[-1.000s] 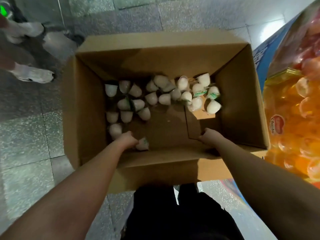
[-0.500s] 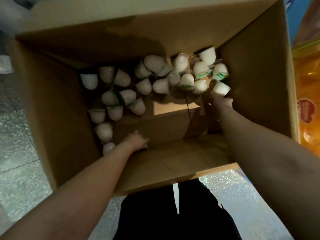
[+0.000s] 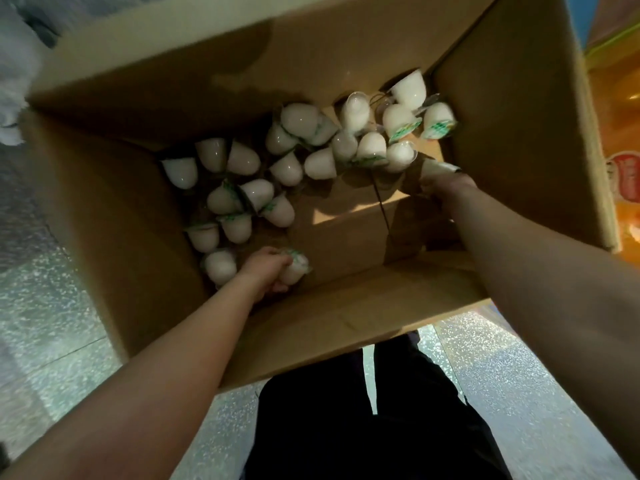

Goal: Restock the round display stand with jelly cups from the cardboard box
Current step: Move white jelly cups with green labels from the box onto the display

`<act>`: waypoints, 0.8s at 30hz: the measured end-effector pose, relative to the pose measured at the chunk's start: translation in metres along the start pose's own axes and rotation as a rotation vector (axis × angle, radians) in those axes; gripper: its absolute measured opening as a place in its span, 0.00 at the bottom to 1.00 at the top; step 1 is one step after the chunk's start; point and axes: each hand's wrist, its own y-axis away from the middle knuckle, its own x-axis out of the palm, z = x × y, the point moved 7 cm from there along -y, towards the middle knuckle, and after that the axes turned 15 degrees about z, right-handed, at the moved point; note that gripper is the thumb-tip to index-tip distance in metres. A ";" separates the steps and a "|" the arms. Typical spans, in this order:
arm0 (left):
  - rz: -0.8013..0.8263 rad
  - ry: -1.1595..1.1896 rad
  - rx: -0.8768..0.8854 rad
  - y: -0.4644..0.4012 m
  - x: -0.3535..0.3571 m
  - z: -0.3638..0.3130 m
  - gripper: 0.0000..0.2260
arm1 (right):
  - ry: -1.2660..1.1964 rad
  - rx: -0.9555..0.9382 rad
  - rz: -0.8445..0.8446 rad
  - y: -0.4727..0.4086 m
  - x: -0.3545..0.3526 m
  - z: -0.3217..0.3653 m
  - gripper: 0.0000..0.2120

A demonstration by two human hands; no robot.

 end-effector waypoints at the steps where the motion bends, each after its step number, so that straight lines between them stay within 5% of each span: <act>1: 0.000 0.055 0.023 0.010 0.002 -0.007 0.12 | -0.077 -0.008 0.033 0.021 0.004 0.002 0.28; 7: 0.072 0.234 0.312 0.088 0.034 -0.065 0.08 | -0.038 -0.215 0.134 0.131 0.009 -0.003 0.32; 13: 0.217 0.173 0.537 0.180 0.109 -0.115 0.09 | -0.048 -0.556 0.189 0.239 -0.021 -0.028 0.38; 17: 0.349 0.058 0.616 0.231 0.187 -0.125 0.17 | -0.041 -0.699 0.144 0.295 -0.073 -0.067 0.35; 24: 0.480 -0.312 0.776 0.311 0.354 -0.093 0.10 | -0.213 -0.801 -0.111 0.378 -0.182 -0.204 0.30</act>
